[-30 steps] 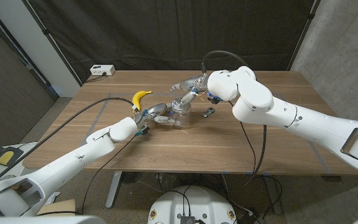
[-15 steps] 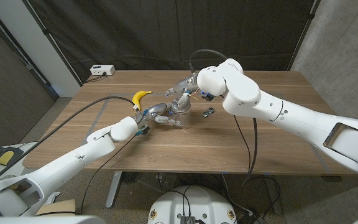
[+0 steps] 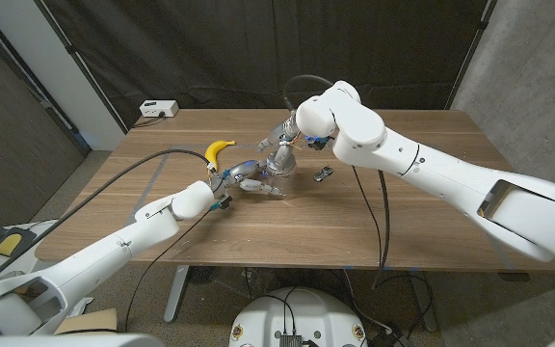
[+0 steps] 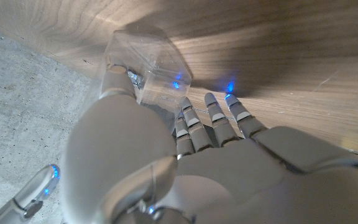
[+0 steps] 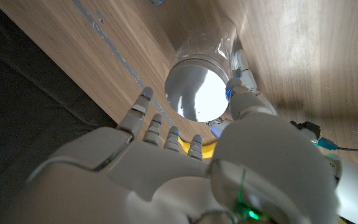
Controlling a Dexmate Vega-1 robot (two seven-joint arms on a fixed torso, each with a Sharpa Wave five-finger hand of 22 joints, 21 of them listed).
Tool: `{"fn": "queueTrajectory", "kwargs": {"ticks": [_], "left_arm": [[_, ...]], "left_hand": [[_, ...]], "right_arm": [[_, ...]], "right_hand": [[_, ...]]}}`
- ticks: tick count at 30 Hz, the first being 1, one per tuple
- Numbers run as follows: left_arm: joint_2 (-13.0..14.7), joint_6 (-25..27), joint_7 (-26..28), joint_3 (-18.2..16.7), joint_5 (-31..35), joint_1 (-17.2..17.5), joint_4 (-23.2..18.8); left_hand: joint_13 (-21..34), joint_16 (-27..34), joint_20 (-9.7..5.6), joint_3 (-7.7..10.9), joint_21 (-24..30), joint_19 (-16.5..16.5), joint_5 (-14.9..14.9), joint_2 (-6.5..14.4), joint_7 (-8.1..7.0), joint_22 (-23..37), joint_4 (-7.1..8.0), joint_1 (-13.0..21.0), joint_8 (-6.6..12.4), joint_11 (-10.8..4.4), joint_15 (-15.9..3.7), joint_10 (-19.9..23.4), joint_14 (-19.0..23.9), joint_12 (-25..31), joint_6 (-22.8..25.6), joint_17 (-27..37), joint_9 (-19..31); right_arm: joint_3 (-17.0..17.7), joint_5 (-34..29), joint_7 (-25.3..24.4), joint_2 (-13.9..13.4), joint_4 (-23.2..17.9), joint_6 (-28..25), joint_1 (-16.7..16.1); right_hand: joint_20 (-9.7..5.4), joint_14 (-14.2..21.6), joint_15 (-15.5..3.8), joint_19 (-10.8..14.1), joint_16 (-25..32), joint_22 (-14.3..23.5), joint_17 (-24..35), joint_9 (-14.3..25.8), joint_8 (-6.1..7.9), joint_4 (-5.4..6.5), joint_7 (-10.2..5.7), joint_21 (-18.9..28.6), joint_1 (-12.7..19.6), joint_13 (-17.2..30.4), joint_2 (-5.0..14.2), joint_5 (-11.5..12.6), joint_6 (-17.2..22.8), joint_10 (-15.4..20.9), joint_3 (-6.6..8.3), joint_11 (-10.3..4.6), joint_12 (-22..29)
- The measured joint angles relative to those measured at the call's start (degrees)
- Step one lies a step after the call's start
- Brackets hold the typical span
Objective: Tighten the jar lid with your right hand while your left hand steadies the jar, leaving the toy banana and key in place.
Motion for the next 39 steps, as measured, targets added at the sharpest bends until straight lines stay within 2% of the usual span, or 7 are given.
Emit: {"fn": "queueTrajectory", "kwargs": {"ticks": [7, 11, 15, 21, 29, 34, 39], "left_arm": [[0.0, 0.01, 0.02, -0.09, -0.02, -0.03, 0.02], [-0.14, 0.01, 0.0, -0.09, -0.12, -0.23, 0.28], [-0.24, 0.01, -0.11, -0.08, -0.25, -0.41, 0.47], [-0.45, 0.0, -0.29, 0.06, -0.38, -0.76, 0.81], [-0.49, -0.01, -0.45, 0.16, -0.47, -0.96, 1.02], [-0.59, -0.01, -0.48, 0.27, -0.51, -1.14, 1.31], [-0.7, -0.01, -0.56, 0.35, -0.57, -1.3, 1.53]], "left_hand": [[0.01, 0.0, -0.01, 0.01, 0.0, 0.0, -0.02, 0.3, 0.0, 0.02, 0.01, -0.3, -0.2, -0.01, 0.0, 0.0, 0.0, 0.0, 0.0, 0.0, 0.03], [0.09, 0.0, -0.01, 0.01, 0.01, 0.01, -0.22, 0.39, 0.0, 0.05, 0.01, -0.38, -0.1, -0.01, 0.0, 0.0, 0.0, 0.0, 0.0, 0.01, 0.04], [0.28, 0.0, -0.02, 0.01, 0.02, 0.01, 0.02, 0.46, 0.0, 0.05, 0.01, -0.46, -0.08, -0.01, 0.0, -0.01, 0.0, -0.05, 0.0, 0.01, 0.05], [0.31, 0.0, -0.12, 0.01, -0.24, -0.09, 0.04, 0.52, -0.21, 0.0, 0.01, -0.52, -0.07, -0.41, 0.0, 0.42, 0.0, -0.11, 0.59, 0.01, 0.05], [0.3, 0.0, -0.13, 0.01, -0.33, -0.1, 0.03, 0.53, -0.53, -0.01, 0.01, -0.53, -0.07, -0.55, 0.0, 1.01, 0.0, -0.33, 0.92, 0.01, 0.04], [0.3, 0.0, -0.23, 0.01, -0.33, -0.19, 0.01, 0.53, -0.72, 0.0, 0.02, -0.53, -0.09, -0.82, 0.0, 1.85, 0.0, -0.5, 2.36, 0.01, 0.02], [0.3, 0.0, -0.32, 0.01, -0.33, -0.27, -0.01, 0.53, -0.85, 0.0, 0.02, -0.53, -0.1, -1.23, 0.0, 2.25, 0.0, -0.5, 2.85, 0.02, 0.0]], "right_arm": [[0.01, -0.1, 2.44, 0.88, 2.07, 1.51, 0.43], [0.01, -0.1, 2.69, 1.1, 2.78, 1.95, 0.51], [0.01, -0.1, 2.71, 1.33, 3.57, 2.37, 0.52], [0.32, 0.57, 1.22, 1.39, 4.23, 3.21, 0.01], [1.59, 2.83, -2.33, 0.93, 4.41, 3.56, -1.63], [3.16, 4.69, -5.36, 0.16, 3.81, 3.17, -3.46], [4.55, 6.5, -8.33, -0.58, 2.97, 2.2, -5.32]], "right_hand": [[-1.57, 1.33, -1.32, 2.0, 0.3, 0.0, 0.0, 0.21, 1.32, 0.24, -0.2, 0.28, 2.19, -0.01, -0.22, 0.0, 1.91, 1.64, -0.24, -0.7, 0.89], [-3.82, 3.08, -2.32, 4.44, 1.04, 0.0, 0.01, 0.27, 2.33, 0.37, -0.17, 0.94, 4.83, -0.01, -0.12, 0.28, 4.19, 3.55, -0.74, -1.05, 1.61], [-5.27, 5.96, -3.66, 8.54, 1.87, 0.0, 0.14, 0.42, 3.53, 0.64, -0.2, 2.1, 7.1, 0.13, -0.12, 0.28, 7.46, 6.2, -1.63, -1.46, 2.5], [-7.22, 12.93, -4.61, 18.0, 3.7, 0.15, 0.66, 0.66, 4.87, 1.26, 0.02, 4.13, 9.68, 0.7, 0.15, 0.89, 12.77, 12.58, -4.63, -1.48, 4.94], [-10.76, 20.82, -4.64, 27.67, 6.07, 0.15, 1.37, 0.36, 6.04, 2.14, 5.31, 6.05, 10.52, 0.79, -0.23, 1.34, 18.85, 20.07, -8.97, 0.11, 7.71], [-11.56, 24.28, -4.36, 31.25, 7.81, 0.15, 2.0, 0.24, 6.83, 2.83, 7.23, 6.8, 10.53, 0.77, 0.22, 1.77, 21.18, 23.62, -10.78, 1.6, 8.92], [-11.85, 26.28, -3.27, 34.82, 9.2, 0.15, 2.5, 0.19, 7.28, 3.08, 9.04, 7.85, 10.18, 0.64, 0.71, 1.76, 23.77, 25.63, -11.5, 3.26, 9.26]]}}
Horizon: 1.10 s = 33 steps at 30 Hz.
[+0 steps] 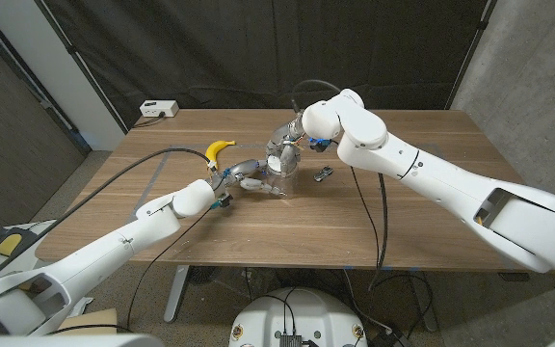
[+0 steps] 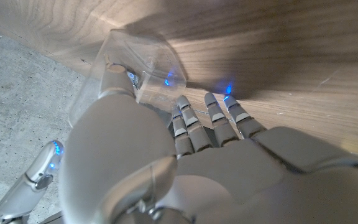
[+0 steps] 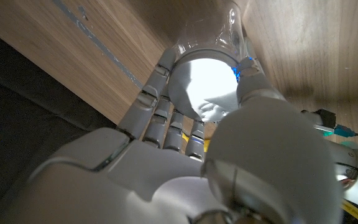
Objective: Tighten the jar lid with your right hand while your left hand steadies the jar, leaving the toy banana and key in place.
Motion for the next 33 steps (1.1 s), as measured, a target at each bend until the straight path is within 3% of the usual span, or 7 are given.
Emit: {"fn": "queueTrajectory", "kwargs": {"ticks": [8, 13, 15, 21, 25, 28, 33], "left_arm": [[-0.04, 0.0, -0.11, 0.09, -0.06, -0.11, 0.14], [-0.06, 0.05, -0.15, 0.12, -0.09, -0.15, 0.17], [-0.06, 0.12, -0.16, 0.13, -0.11, -0.15, 0.16], [-0.06, 0.35, -0.18, 0.15, -0.14, -0.14, 0.02], [-0.02, 0.51, -0.18, 0.15, -0.15, -0.04, -0.16], [0.06, 0.65, -0.14, 0.14, -0.16, 0.05, -0.37], [0.18, 0.84, -0.07, 0.14, -0.16, 0.26, -0.76]], "left_hand": [[0.0, -0.44, -0.08, 0.0, 0.0, -0.08, -0.21, 0.0, -0.08, 0.0, 0.0, 0.0, -0.57, -0.11, 0.0, 0.11, 0.0, -0.06, 0.11, 0.01, -0.01], [0.0, -0.44, -0.27, -0.01, 0.0, -0.08, 0.02, 0.0, 0.13, 0.0, 0.01, 0.0, -0.79, -0.11, 0.0, 0.11, 0.0, -0.1, 0.32, 0.01, 0.0], [0.0, -0.44, -0.28, -0.01, 0.0, -0.08, 0.04, 0.0, 0.14, 0.0, 0.01, 0.0, -0.84, -0.11, 0.0, 0.11, 0.0, -0.1, 0.33, 0.01, 0.0], [0.0, -0.44, -0.32, -0.01, 0.0, -0.11, 0.05, 0.0, 0.22, 0.02, 0.01, 0.0, -1.01, -0.11, 0.0, 0.11, 0.0, -0.1, 0.41, 0.01, 0.01], [0.0, -0.44, -0.28, -0.01, 0.0, -0.14, 0.05, 0.01, 0.22, 0.02, 0.01, -0.01, -1.22, -0.11, 0.0, 0.11, 0.0, -0.25, 0.41, 0.01, 0.02], [0.0, -0.44, -0.06, -0.01, 0.0, -0.32, 0.04, 0.02, 0.22, 0.02, 0.01, -0.02, -1.25, -0.12, 0.0, 0.11, 0.0, -0.33, 0.41, 0.01, 0.02], [0.0, -0.44, -0.06, -0.02, 0.0, -0.33, 0.03, 0.46, 0.22, -0.01, 0.02, -0.46, -1.46, -0.12, 0.0, 0.11, 0.0, -0.44, 0.41, 0.01, 0.02]], "right_arm": [[1.11, 1.96, -4.45, -0.66, -1.4, -4.13, -2.5], [0.99, 1.99, -6.47, -0.64, -2.17, -8.65, -3.7], [0.8, 1.93, -7.01, -0.51, -2.56, -10.38, -4.21], [0.27, 2.13, -7.61, 0.13, -3.26, -16.75, -4.87], [-0.37, 3.84, -7.25, 0.82, -3.51, -22.68, -4.65], [-1.43, 6.12, -6.73, 1.23, -3.45, -27.6, -3.49], [-3.13, 10.4, -6.91, 1.54, -3.12, -34.08, -1.54]], "right_hand": [[0.42, 2.34, 0.87, 4.52, 0.45, 0.01, -0.13, 0.08, 0.53, 0.3, 1.32, 1.38, 0.0, -0.27, 0.0, -0.22, 1.97, 2.76, -0.3, 1.76, 0.32], [0.61, 2.48, 0.76, 4.7, 0.45, 0.0, -0.43, 0.08, 0.53, 0.55, 1.43, 1.54, 0.0, -0.27, 0.0, -0.48, 2.08, 3.04, -0.53, 1.85, 0.33], [1.37, 2.48, 0.76, 3.94, 0.38, -0.02, -0.51, 0.08, 0.53, 0.72, 1.43, 1.16, 0.0, -0.27, 0.0, -0.69, 2.08, 3.05, -0.7, 1.84, 0.33], [8.13, 1.14, -0.6, -2.83, -2.54, -0.42, -0.76, 0.5, -0.5, 1.9, 1.99, -3.09, -0.11, -0.53, 0.11, -1.55, 1.5, 1.46, -1.86, 2.79, -1.77], [10.7, 0.68, -0.76, -5.04, -3.78, -0.55, -0.89, 0.47, -1.69, 2.78, 3.31, -4.75, -2.58, -0.53, 2.58, -1.78, 0.19, -0.54, -2.75, 3.73, -3.04], [12.7, -0.97, 0.68, -5.93, -4.58, -0.53, -0.54, 0.43, -2.48, 3.59, 4.47, -5.81, -4.07, -0.53, 4.07, -1.78, -0.98, -2.48, -3.55, 4.1, -4.12], [15.02, -2.61, 2.09, -6.73, -5.61, -0.53, -0.51, 0.55, -3.47, 4.79, 5.66, -6.59, -6.1, -0.52, 4.95, -1.78, -2.16, -3.75, -4.75, 5.11, -4.87]]}}
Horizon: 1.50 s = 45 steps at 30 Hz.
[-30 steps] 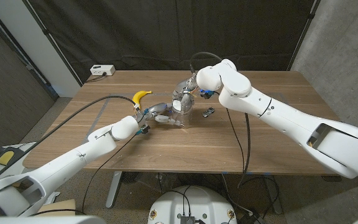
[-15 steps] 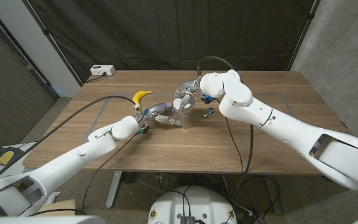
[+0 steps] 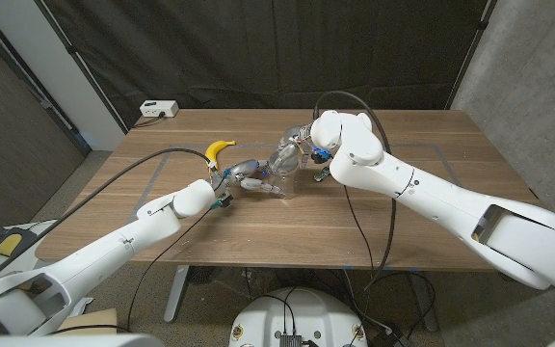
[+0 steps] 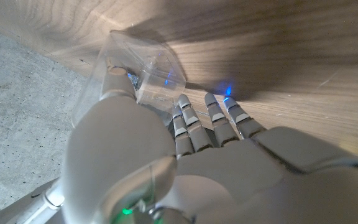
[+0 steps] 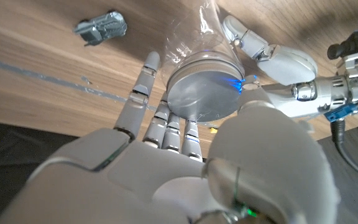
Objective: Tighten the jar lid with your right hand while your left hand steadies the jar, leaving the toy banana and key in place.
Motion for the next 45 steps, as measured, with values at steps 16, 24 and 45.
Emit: {"fn": "queueTrajectory", "kwargs": {"ticks": [16, 24, 45], "left_arm": [[0.59, 0.98, 0.34, -0.41, 0.05, 0.86, -1.63], [0.86, 1.54, 0.54, -0.6, 0.18, 1.15, -2.39], [1.68, 2.97, 0.84, -1.02, 0.56, 2.25, -4.99]], "left_hand": [[0.51, -0.45, 0.17, -0.06, -0.4, -0.44, -0.05, -0.01, -1.13, -0.16, 0.07, 0.01, -0.64, -1.72, -0.12, 1.73, -0.22, -0.04, 2.94, 0.0, 0.0], [0.11, -0.45, 0.09, 0.09, -0.4, -0.5, -0.23, 2.49, -2.23, -0.07, 0.22, 1.88, -0.84, -1.74, 0.0, 1.27, -0.63, -0.23, 6.95, 0.0, 0.01], [0.36, -1.67, 0.73, 0.19, -0.28, -0.96, 0.47, 5.11, -3.54, -0.14, 0.31, 3.68, -5.17, -0.47, 0.08, -4.83, -2.48, -2.52, 3.47, -0.2, 0.46]], "right_arm": [[-3.72, 21.07, -15.3, 0.16, -0.76, -18.16, 4.55], [-4.43, 28.88, -23.69, -2.19, -3.29, -20.12, 4.67], [7.3, 35.98, -47.73, -14.69, -11.37, 8.38, -8.7]], "right_hand": [[-3.18, 5.95, 4.04, 14.54, 0.25, 0.15, -1.08, 1.02, -1.79, 5.24, 6.1, 1.36, -10.75, -0.28, 2.52, -0.14, 1.86, 4.77, 3.16, 5.73, 1.08], [2.31, -8.02, 9.61, -6.68, -4.44, 0.25, -0.91, 1.38, -4.0, 9.05, 4.51, -2.76, -24.03, 0.18, -2.46, -0.22, -8.64, -7.54, -3.13, 4.4, -3.78], [2.18, -18.39, 7.99, -24.02, -3.98, 0.11, -1.48, 0.96, -3.54, 6.98, 0.02, -2.76, -27.91, 0.73, -6.87, 0.3, -17.92, -14.83, -6.52, 0.96, -3.76]]}}
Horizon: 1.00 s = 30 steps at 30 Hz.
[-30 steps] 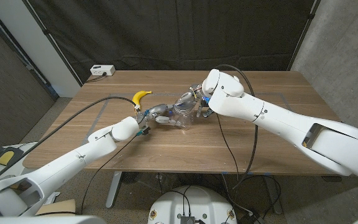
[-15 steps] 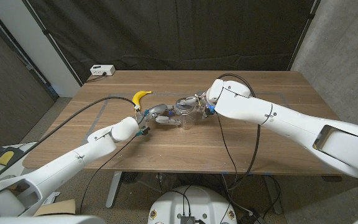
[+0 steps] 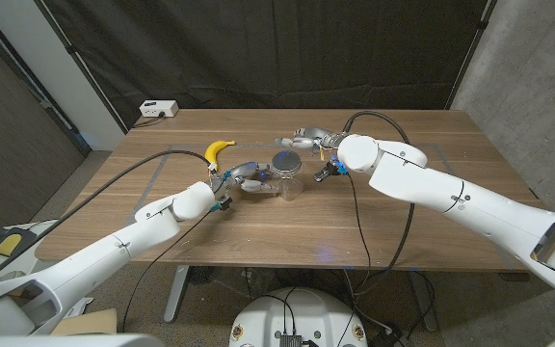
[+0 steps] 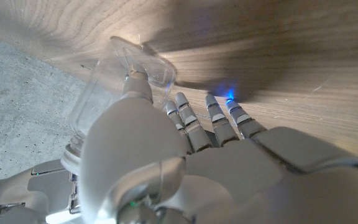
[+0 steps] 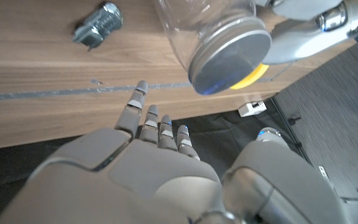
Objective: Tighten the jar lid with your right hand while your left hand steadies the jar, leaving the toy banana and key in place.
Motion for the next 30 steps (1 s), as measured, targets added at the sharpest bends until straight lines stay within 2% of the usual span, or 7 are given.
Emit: {"fn": "queueTrajectory", "kwargs": {"ticks": [2, 7, 13, 18, 23, 26, 30], "left_arm": [[0.13, 0.2, -0.23, -0.02, 0.0, 0.04, -0.21], [0.47, 0.83, -1.51, -0.06, -0.54, 0.01, -0.78], [0.56, 1.28, -3.74, -0.06, -1.77, -0.77, -0.85], [0.37, 1.2, -5.7, 0.1, -3.13, -1.77, -0.1], [-0.89, -0.24, -7.62, 0.5, -4.89, -3.39, 2.25], [-1.67, -1.5, -9.19, 0.78, -6.21, -4.5, 3.85], [-2.89, -3.85, -12.27, 1.1, -8.69, -6.38, 6.42]], "left_hand": [[0.31, -0.34, 0.37, -0.62, -0.34, -0.86, 0.22, -0.62, 2.28, 0.0, 0.1, -1.52, -2.47, 1.41, 0.0, -4.21, -1.62, -0.73, -4.63, 0.07, 0.18], [0.98, -1.08, 1.16, -1.98, -1.64, -3.51, 0.61, -2.83, 5.49, 0.01, 0.36, -4.41, -6.42, 3.94, 0.08, -13.51, -7.39, -1.31, -14.11, 0.07, 0.36], [1.24, -1.1, 2.29, -3.74, -2.77, -5.9, 2.04, -5.12, 7.72, 0.6, 0.88, -6.7, -7.92, 6.22, 0.41, -22.14, -12.63, -1.31, -24.77, 0.07, 0.36], [1.24, -1.1, 2.48, -6.75, -3.61, -6.5, 4.2, -7.78, 9.88, 0.46, 2.17, -10.07, -7.92, 8.26, 3.54, -30.13, -16.85, -1.31, -33.86, 0.07, 0.18], [1.24, -1.1, 4.88, -8.93, -4.1, -9.0, 6.12, -9.31, 10.11, 0.58, 2.72, -11.64, -7.92, 8.45, 5.74, -34.34, -19.12, -1.31, -34.65, 0.07, 0.18], [1.08, -0.97, 4.87, -10.23, -4.1, -8.99, 7.54, -10.1, 8.85, 0.58, 2.62, -12.03, -7.22, 7.69, 5.84, -34.59, -19.22, -0.93, -34.79, 0.07, 0.18], [0.83, -0.38, 3.81, -11.05, -3.72, -7.84, 9.74, -11.05, 6.65, 0.53, 1.93, -10.19, -5.98, 5.65, 4.06, -32.54, -18.05, 0.43, -34.74, 0.07, 0.33]], "right_arm": [[0.91, -0.05, -0.57, -0.58, -0.32, 1.36, -0.9], [2.92, -0.97, -1.43, -1.82, -1.21, 4.66, -2.83], [4.51, -2.14, -1.31, -2.72, -1.97, 6.94, -4.28], [5.41, -2.9, -0.78, -3.14, -2.42, 8.17, -5.13], [6.13, -3.74, -0.04, -3.47, -2.83, 9.03, -5.85], [6.57, -4.14, 0.34, -3.68, -3.14, 9.32, -6.3], [7.14, -4.61, 0.83, -3.94, -3.53, 9.69, -6.93]], "right_hand": [[0.29, 0.0, 0.0, -0.3, 0.0, 0.0, 0.0, -0.01, 0.0, 0.0, -0.24, 0.0, 0.0, 0.0, 0.0, 0.0, 0.24, 0.0, 0.0, 0.0, 0.0], [0.08, 0.22, -0.22, -0.52, 0.07, 0.07, 0.0, 0.0, 0.0, 0.0, -0.31, 0.0, 0.0, 0.0, 0.0, 0.0, 0.31, 0.0, 0.0, 0.0, 0.0], [0.29, 0.22, -0.22, -0.91, 0.22, 0.16, 0.01, 0.0, 0.0, 0.0, -0.3, 0.0, 0.31, 0.0, -0.3, 0.0, 0.32, -0.31, 0.0, -0.31, 0.0], [0.29, 0.46, -0.46, -0.91, 0.22, 0.16, -0.26, 0.0, 0.0, -0.24, -0.45, 0.0, 0.31, 0.0, -0.3, 0.4, 0.16, -0.31, -0.24, -0.31, 0.0], [-0.02, 0.46, -0.46, -1.22, 0.22, 0.16, -0.27, 0.0, 0.0, -0.24, -0.61, 0.0, 0.31, 0.0, -0.3, 0.4, 0.0, -0.31, -0.23, -0.31, 0.0], [0.2, 0.46, -0.45, -1.44, 0.22, 0.16, -0.27, 0.0, 0.0, -0.26, -0.61, 0.0, 0.31, 0.0, -0.3, 0.4, 0.0, -0.16, -0.22, -0.45, 0.0], [0.29, 0.46, -0.45, -1.52, 0.3, 0.16, -0.27, 0.0, 0.0, -0.48, -0.61, 0.0, 0.31, 0.0, -0.3, 0.4, 0.0, 0.03, 0.02, -0.64, 0.21]]}}
